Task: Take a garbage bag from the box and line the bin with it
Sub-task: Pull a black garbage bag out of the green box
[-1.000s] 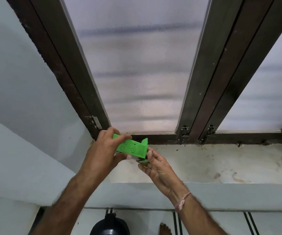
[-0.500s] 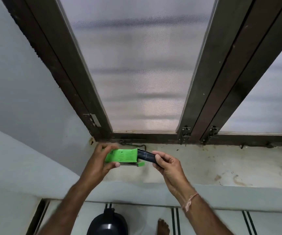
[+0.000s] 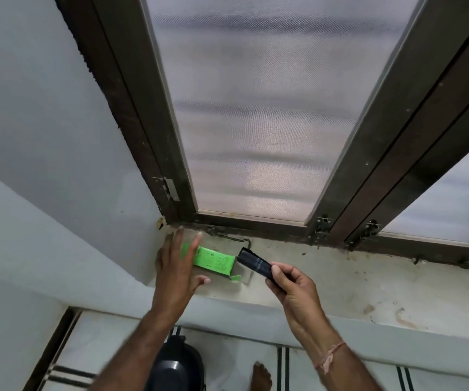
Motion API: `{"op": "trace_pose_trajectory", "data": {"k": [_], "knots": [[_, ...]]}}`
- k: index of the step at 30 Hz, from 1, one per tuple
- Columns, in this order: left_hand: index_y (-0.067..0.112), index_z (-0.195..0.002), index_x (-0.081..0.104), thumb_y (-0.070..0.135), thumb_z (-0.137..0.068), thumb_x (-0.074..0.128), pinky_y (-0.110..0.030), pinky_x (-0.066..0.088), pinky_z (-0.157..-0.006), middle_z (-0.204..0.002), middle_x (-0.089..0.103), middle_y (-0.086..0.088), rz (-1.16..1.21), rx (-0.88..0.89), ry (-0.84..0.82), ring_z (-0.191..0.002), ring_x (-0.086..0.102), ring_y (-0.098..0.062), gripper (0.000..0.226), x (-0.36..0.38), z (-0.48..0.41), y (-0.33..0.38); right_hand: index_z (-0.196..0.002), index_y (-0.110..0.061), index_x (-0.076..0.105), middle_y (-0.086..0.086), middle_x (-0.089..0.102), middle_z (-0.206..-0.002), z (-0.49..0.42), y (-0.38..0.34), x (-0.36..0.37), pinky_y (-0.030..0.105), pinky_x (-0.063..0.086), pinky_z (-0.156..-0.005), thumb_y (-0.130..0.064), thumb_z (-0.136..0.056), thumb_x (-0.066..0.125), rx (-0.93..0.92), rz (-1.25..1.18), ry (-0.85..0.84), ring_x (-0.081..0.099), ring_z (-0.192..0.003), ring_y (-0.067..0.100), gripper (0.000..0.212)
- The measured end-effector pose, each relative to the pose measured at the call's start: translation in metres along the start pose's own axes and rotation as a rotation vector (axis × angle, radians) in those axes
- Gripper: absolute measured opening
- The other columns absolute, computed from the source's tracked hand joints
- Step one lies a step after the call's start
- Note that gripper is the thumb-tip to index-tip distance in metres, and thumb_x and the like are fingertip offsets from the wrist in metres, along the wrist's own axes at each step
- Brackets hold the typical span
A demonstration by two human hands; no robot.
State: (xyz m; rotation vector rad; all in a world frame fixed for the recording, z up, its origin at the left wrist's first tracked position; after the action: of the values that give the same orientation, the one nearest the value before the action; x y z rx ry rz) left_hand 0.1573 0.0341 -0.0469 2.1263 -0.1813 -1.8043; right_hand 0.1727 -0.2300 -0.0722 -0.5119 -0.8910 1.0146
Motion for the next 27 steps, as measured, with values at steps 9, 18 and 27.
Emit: {"op": "trace_pose_trajectory", "data": {"k": [9,18,27], "knots": [[0.024,-0.117,0.068,0.043,-0.097,0.06,-0.045,0.059,-0.095,-0.11,0.076,-0.001,1.231,-0.594,0.046,-0.108,0.072,-0.02,0.028,0.003,0.041,0.06,-0.097,-0.005,0.072,0.013,0.079,-0.101,0.036,0.019,0.063,0.034,0.06,-0.09,-0.007,-0.09,0.074,0.025,0.13,-0.16,0.075,-0.097,0.021,0.007],[0.008,-0.123,0.07,0.025,-0.078,0.075,-0.029,0.06,-0.081,-0.111,0.074,-0.016,1.704,-0.683,0.001,-0.101,0.074,-0.023,0.048,0.003,0.058,0.054,-0.089,-0.017,0.074,0.002,0.076,-0.083,0.061,0.029,0.076,0.029,0.04,-0.064,-0.027,-0.085,0.081,0.187,0.277,-0.126,0.062,-0.079,0.013,0.013],[0.002,-0.109,0.069,0.037,-0.087,0.064,-0.024,0.059,-0.071,-0.091,0.074,-0.012,1.821,-0.747,-0.044,-0.088,0.071,-0.017,0.042,0.004,0.081,0.068,-0.096,-0.001,0.072,0.015,0.076,-0.085,0.074,0.043,0.077,0.025,0.056,-0.067,-0.018,-0.094,0.072,0.11,0.201,-0.043,0.07,-0.071,0.013,0.017]]}}
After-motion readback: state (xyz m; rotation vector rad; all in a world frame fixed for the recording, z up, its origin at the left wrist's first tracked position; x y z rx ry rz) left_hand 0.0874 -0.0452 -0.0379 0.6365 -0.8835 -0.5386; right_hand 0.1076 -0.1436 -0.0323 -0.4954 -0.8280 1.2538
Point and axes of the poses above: each hand's wrist, its own z-axis away from the middle knuckle, its own x-axis out of the palm, y = z × x, the point moved 7 cm from there along -z, towards the middle knuckle
